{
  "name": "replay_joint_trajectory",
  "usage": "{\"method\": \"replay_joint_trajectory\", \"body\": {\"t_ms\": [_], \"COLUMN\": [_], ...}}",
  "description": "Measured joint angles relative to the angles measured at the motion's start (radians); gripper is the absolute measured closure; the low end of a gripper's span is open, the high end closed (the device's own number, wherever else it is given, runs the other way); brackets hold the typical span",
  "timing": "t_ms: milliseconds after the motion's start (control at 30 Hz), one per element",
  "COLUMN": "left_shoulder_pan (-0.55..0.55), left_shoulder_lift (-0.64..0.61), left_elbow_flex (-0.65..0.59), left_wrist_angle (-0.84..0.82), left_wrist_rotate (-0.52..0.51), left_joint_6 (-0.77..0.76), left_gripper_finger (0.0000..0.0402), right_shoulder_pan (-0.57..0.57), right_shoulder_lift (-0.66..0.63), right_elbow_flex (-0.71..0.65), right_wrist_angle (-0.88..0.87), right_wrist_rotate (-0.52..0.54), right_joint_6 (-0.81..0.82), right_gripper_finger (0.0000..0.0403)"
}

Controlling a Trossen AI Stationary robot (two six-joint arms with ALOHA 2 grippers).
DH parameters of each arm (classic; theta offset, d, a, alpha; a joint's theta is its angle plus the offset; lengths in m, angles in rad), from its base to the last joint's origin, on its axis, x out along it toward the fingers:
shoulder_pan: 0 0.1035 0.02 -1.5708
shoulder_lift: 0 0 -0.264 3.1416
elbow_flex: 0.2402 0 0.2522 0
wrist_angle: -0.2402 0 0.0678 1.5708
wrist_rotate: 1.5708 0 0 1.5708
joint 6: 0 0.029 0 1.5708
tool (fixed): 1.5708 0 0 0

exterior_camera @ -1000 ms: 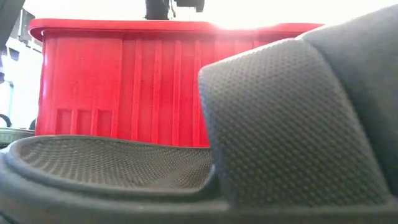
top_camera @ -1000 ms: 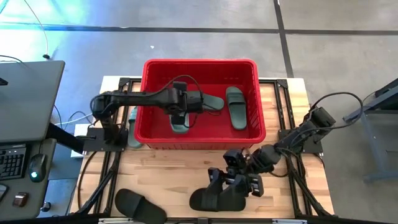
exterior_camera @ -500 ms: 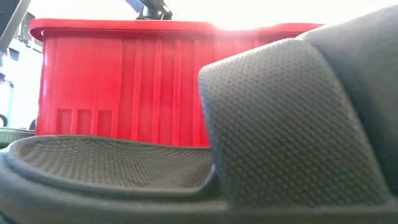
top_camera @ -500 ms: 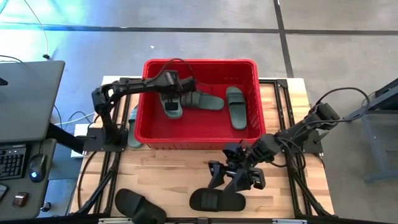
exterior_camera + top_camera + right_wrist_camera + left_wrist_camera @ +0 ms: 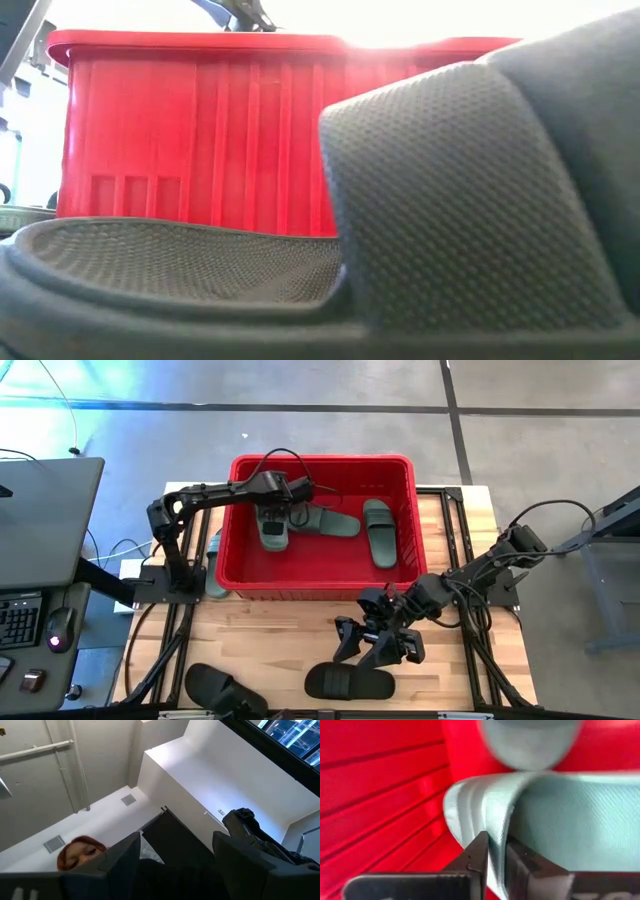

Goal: Pick and place slides into bin
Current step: Put the green slide into the red bin, then adjust the slides in the red bin

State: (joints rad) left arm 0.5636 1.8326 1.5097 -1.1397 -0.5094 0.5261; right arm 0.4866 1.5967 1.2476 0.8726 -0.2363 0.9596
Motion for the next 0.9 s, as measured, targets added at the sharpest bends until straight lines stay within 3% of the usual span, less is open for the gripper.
{"method": "replay_joint_trajectory", "body": {"t_ms": [167, 433, 667, 800, 900], "left_shoulder_pan": [-0.001, -0.001, -0.045, -0.09, -0.121], "left_shoulder_lift": [0.017, 0.016, 0.017, 0.015, 0.014], "left_elbow_flex": [0.0, 0.036, 0.263, 0.409, 0.432], "left_wrist_angle": [-0.037, -0.14, -0.3, -0.212, -0.103], "left_wrist_rotate": [0.072, 0.078, 0.102, 0.253, 0.329], "left_joint_6": [0.01, -0.045, -0.165, -0.18, -0.225], "left_gripper_finger": [0.0314, 0.0232, 0.0234, 0.0247, 0.0256], "right_shoulder_pan": [0.008, 0.012, -0.001, -0.023, -0.039], "right_shoulder_lift": [0.0, 0.0, 0.0, 0.0, 0.0], "right_elbow_flex": [0.0, 0.0, 0.0, 0.0, 0.0], "right_wrist_angle": [0.0, 0.0, 0.0, 0.0, 0.0], "right_wrist_rotate": [0.0, 0.001, 0.0, -0.001, -0.009], "right_joint_6": [0.0, 0.0, 0.0, 0.004, 0.004], "right_gripper_finger": [0.0165, 0.0165, 0.0165, 0.0165, 0.0165]}}
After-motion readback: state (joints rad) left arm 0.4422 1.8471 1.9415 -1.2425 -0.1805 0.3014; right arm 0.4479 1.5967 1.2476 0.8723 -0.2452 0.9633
